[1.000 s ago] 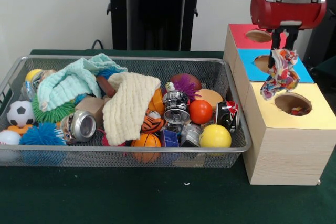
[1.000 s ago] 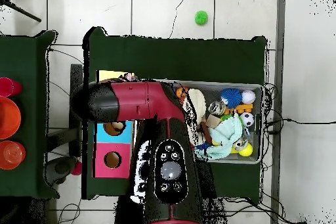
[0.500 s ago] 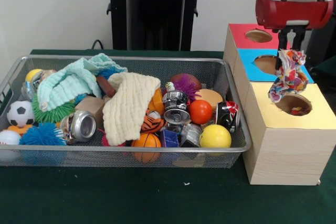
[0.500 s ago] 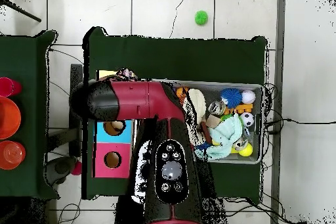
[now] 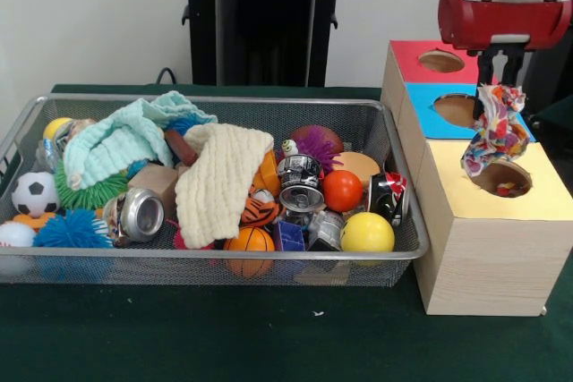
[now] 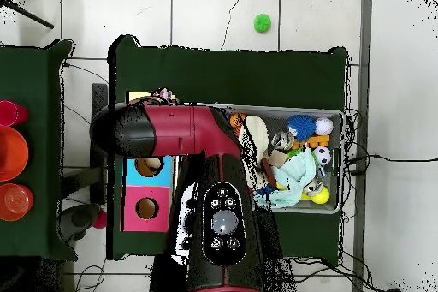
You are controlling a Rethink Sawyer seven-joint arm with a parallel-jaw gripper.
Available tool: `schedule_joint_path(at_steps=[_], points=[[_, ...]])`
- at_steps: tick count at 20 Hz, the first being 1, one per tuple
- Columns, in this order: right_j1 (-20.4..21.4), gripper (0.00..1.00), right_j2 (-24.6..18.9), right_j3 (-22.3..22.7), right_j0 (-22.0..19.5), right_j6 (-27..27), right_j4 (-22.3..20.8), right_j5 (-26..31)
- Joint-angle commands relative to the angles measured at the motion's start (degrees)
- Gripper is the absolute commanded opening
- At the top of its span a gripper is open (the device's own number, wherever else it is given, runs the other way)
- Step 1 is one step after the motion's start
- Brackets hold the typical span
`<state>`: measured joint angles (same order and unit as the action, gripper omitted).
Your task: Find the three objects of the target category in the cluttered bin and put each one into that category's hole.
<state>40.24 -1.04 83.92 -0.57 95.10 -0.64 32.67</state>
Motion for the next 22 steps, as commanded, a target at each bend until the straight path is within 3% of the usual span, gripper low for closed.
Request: schedule_joint_path(at_steps=[1, 6, 10, 16, 22], points=[[-1.66, 0.0, -0.28, 6.73, -0.14, 12.11, 1.24, -2.49], [-1.89, 0.0, 0.28, 7.04, 0.88, 11.59, 0.48, -1.16], [-2.26, 0.0, 0.4, 8.54, 1.23, 12.9, 0.73, -4.16], [-3.95, 0.0, 0.71, 9.21, 1.68, 10.22, -1.96, -7.13], [-4.34, 0.0, 0.64, 9.85, 1.51, 10.52, -1.09, -8.86]])
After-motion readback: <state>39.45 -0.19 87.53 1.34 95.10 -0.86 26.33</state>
